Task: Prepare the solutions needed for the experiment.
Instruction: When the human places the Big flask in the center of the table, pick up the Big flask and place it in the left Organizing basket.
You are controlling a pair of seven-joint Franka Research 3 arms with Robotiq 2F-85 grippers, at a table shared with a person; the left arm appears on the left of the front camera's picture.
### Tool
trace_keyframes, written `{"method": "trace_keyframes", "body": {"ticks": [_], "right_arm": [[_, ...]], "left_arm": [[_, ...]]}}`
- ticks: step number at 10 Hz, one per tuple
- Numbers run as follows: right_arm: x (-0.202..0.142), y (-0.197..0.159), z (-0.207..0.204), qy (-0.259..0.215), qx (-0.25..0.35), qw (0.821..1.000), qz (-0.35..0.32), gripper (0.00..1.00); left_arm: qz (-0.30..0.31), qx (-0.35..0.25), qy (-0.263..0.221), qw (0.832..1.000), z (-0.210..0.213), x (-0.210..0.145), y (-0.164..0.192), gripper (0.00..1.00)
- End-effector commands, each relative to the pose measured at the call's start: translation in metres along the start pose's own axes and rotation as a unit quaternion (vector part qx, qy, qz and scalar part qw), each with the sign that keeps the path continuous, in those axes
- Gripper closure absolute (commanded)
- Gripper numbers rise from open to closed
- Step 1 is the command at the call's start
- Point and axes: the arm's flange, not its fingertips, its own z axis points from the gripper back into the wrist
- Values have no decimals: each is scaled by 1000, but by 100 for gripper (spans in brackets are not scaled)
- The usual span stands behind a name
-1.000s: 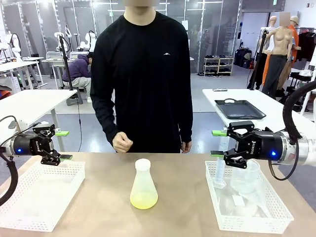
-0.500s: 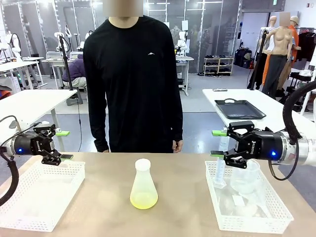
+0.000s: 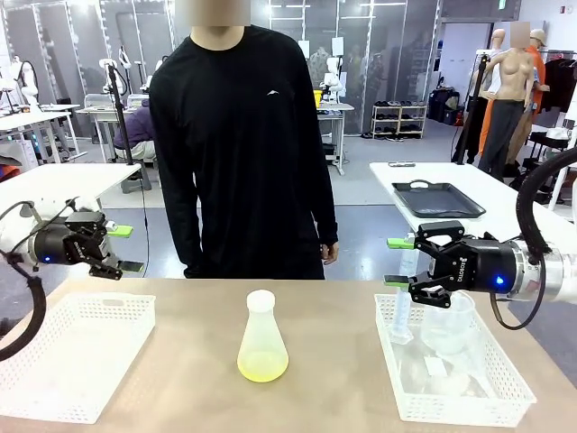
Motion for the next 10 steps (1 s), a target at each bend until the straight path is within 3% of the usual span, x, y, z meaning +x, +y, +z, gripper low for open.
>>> {"method": "trace_keyframes", "body": {"ticks": [1, 5, 6, 10], "right_arm": [[-5, 0, -1, -4, 8, 1000, 1, 33], [-5, 0, -1, -4, 8, 1000, 1, 33], [-5, 0, -1, -4, 8, 1000, 1, 33], [-5, 0, -1, -4, 8, 1000, 1, 33]], "left_arm": [[-143, 37, 53, 988, -23, 7, -18, 0], [-269, 72, 105, 955, -54, 26, -33, 0], [-214, 52, 87, 972, -46, 22, -37, 0], [-214, 52, 87, 972, -46, 22, -37, 0]]}}
